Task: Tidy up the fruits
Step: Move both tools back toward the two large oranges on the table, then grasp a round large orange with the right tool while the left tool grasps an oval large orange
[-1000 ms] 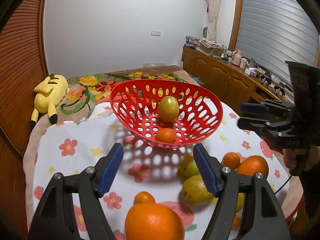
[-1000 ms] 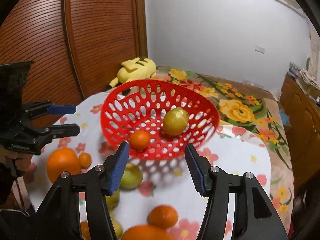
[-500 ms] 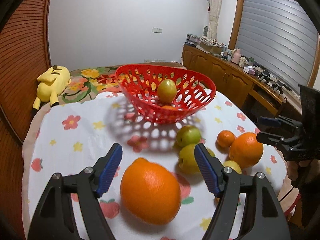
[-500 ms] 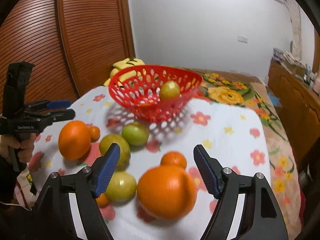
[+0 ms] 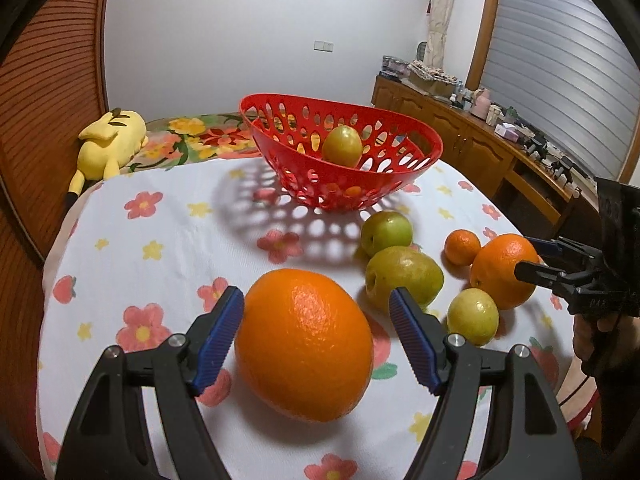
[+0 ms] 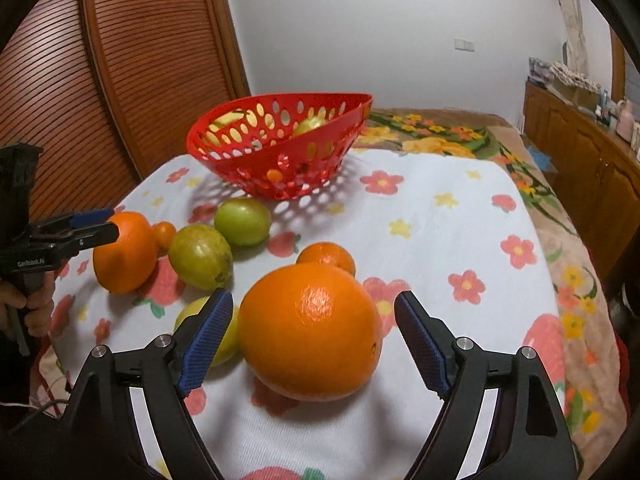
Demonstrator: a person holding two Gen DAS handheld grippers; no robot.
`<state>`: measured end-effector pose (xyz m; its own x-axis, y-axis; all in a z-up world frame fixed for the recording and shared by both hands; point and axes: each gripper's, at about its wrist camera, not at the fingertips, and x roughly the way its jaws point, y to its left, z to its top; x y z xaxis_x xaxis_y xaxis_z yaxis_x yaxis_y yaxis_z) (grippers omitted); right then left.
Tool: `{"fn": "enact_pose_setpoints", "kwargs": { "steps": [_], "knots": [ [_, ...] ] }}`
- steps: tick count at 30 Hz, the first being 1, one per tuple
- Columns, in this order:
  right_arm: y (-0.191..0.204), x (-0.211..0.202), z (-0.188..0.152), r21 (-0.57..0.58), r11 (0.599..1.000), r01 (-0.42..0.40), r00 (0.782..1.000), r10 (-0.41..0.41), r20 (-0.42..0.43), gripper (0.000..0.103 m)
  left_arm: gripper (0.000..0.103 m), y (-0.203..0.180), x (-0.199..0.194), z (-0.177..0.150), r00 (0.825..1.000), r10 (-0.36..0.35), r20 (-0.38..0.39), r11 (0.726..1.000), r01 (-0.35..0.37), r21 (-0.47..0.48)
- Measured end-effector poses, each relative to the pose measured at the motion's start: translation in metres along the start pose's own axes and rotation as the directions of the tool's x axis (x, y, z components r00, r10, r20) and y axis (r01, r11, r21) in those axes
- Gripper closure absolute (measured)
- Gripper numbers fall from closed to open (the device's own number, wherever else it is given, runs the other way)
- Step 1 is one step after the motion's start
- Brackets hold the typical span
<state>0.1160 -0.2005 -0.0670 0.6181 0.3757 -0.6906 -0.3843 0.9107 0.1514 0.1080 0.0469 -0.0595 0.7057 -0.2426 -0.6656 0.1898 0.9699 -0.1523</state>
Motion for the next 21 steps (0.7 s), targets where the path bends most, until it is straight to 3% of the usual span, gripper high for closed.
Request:
{"fn": "enact_pose_setpoints", "kwargs": {
  "steps": [11,21],
  "knots": [
    [0.005,0.019,-0.011,-0.007,1.0,0.015,0.999,-0.015,-0.033,0.014,0.025,0.006,0.008,-0.01,0.999,0.031,-0.032,0.999,-0.031,-0.009],
    [0.005,0.027,-0.021,0.028,0.999,0.022,0.999,-0.021,-0.031,0.014,0.02,0.007,0.019,-0.019,0.999,-0.001,-0.053,0.999,-0.001,-0.037]
  ]
}}
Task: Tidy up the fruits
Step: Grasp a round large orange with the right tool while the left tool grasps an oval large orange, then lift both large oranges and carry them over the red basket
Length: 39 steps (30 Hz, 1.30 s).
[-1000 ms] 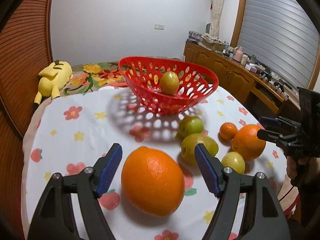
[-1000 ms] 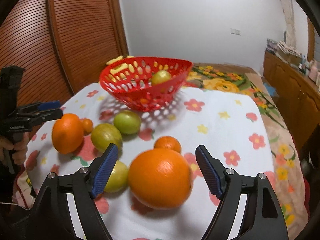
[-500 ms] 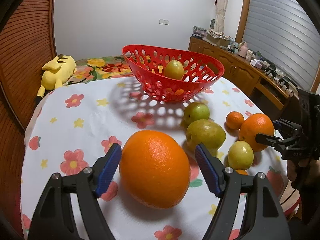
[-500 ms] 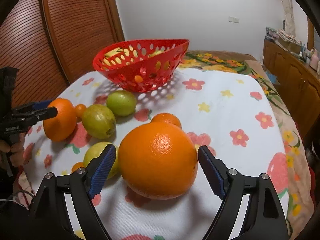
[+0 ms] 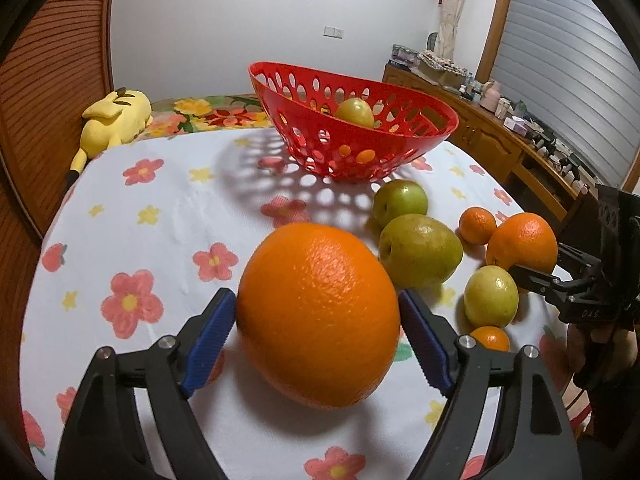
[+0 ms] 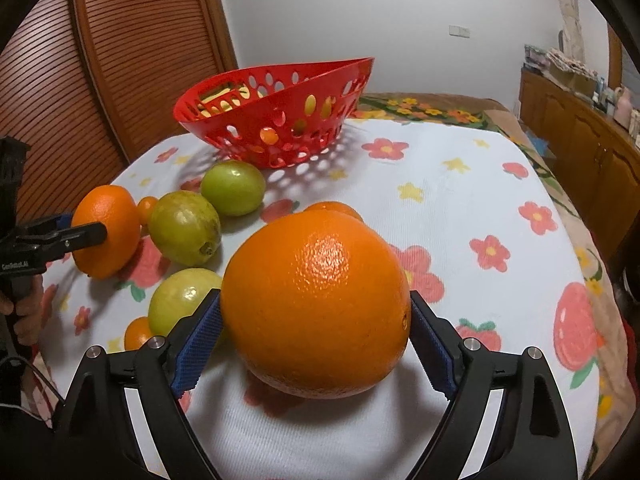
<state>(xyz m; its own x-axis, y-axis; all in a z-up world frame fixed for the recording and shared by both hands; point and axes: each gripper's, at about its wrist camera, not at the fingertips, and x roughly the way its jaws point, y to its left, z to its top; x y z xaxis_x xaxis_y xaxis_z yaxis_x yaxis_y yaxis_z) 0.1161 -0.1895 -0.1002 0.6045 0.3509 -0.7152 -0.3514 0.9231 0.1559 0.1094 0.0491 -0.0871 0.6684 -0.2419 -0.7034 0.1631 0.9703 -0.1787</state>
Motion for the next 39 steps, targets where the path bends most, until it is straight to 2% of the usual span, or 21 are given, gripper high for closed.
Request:
{"fn": "enact_pose_setpoints", "kwargs": {
  "steps": [15,25,39],
  "knots": [
    [0.0,0.0,-0.006,0.014,1.0,-0.004,1.0,0.004,0.028,0.014,0.017,-0.004,0.02,-0.001,0.998,-0.04,-0.043,0.999,0.04,-0.019],
    [0.0,-0.001,-0.006,0.018,1.0,-0.005,0.999,0.004,0.035,0.014,0.02,-0.005,0.022,-0.002,0.998,-0.059,-0.033,0.998,0.059,-0.018],
    [0.0,-0.001,-0.007,0.023,1.0,-0.007,0.999,0.006,0.037,0.014,0.023,-0.004,0.01,-0.002,0.999,-0.046,0.009,0.999,0.046,-0.023]
  ]
}}
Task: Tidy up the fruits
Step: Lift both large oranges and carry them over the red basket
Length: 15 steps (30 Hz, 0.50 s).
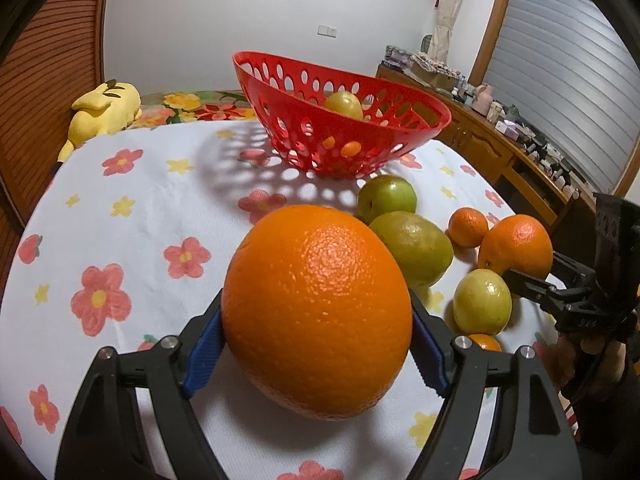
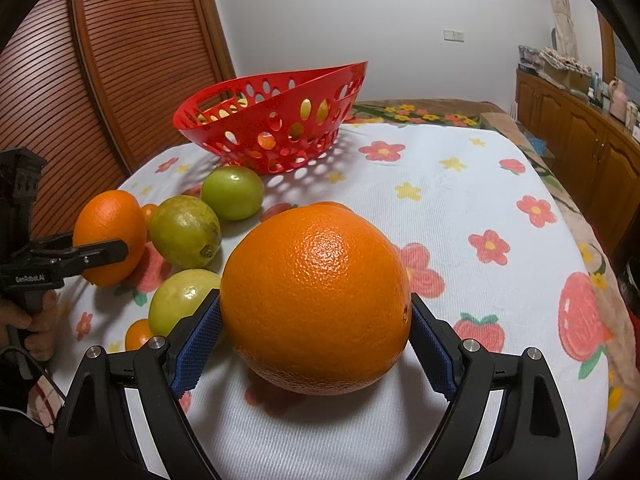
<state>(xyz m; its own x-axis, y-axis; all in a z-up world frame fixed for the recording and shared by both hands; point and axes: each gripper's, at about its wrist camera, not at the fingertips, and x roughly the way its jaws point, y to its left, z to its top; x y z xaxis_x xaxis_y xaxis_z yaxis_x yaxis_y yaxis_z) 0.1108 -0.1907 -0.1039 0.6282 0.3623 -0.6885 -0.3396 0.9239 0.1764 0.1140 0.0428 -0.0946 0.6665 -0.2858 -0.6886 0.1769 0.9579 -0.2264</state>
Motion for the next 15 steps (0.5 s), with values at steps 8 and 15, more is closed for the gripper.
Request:
{"fn": "enact_pose_setpoints", "kwargs": {
  "steps": [8,15],
  "knots": [
    [0.0,0.0,0.0,-0.001,1.0,0.001,1.0,-0.001,0.0,0.014,0.023,0.0,-0.018,0.012,0.999,-0.003,0.048,1.0,0.003,-0.001],
    [0.001,0.0,0.0,-0.004,1.0,0.006,1.0,-0.006,0.003,0.015,0.023,0.006,-0.034,0.028,0.996,0.003,0.092,1.0,-0.003,-0.002]
  ]
}}
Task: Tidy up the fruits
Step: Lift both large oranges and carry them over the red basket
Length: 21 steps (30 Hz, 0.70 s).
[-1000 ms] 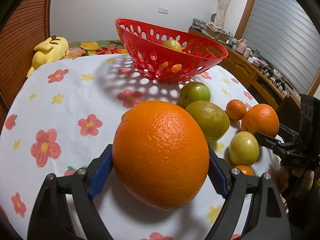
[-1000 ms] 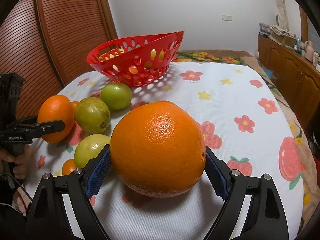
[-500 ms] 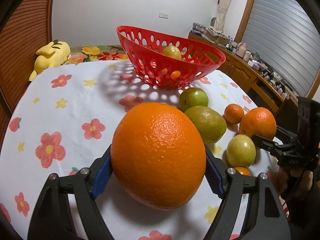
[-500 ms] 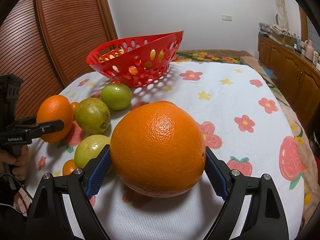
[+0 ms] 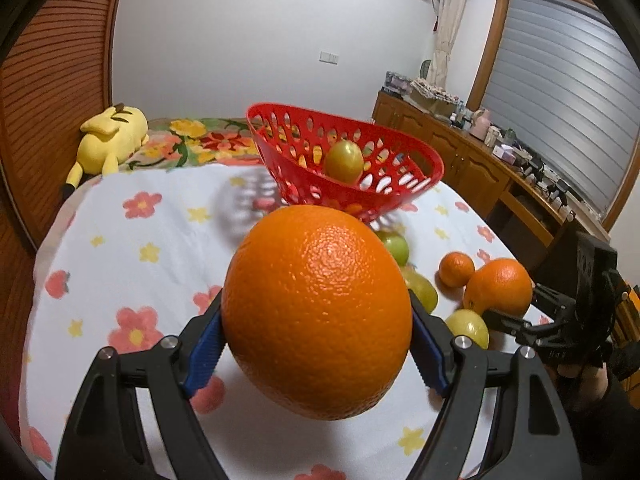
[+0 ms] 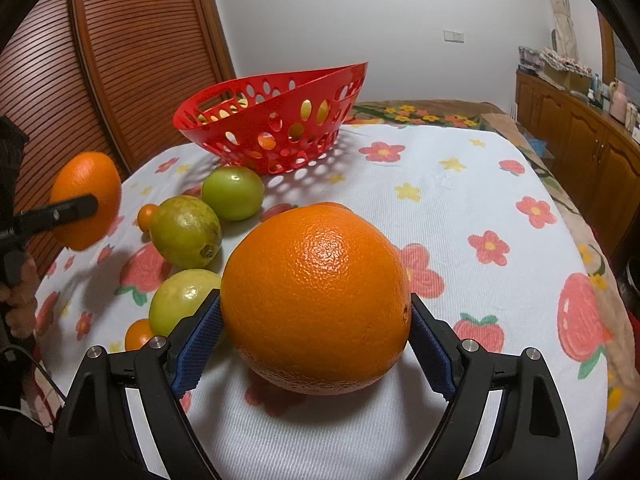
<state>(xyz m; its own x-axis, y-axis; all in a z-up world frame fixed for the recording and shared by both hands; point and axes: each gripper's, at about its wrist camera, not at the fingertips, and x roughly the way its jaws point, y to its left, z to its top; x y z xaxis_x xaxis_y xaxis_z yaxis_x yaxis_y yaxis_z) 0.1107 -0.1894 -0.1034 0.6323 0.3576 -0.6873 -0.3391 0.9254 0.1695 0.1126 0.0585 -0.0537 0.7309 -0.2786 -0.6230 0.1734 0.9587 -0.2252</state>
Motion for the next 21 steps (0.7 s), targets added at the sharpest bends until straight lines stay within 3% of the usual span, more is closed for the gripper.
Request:
{"fn": "enact_pose_setpoints", "kwargs": {
  "steps": [21],
  "knots": [
    [0.01,-0.031,0.032,-0.075,0.997,-0.031,0.998,0.035,0.058,0.015,0.023,0.011,-0.014,0.038,0.998,0.015,0.06,1.0,-0.016,0.023]
  ]
}}
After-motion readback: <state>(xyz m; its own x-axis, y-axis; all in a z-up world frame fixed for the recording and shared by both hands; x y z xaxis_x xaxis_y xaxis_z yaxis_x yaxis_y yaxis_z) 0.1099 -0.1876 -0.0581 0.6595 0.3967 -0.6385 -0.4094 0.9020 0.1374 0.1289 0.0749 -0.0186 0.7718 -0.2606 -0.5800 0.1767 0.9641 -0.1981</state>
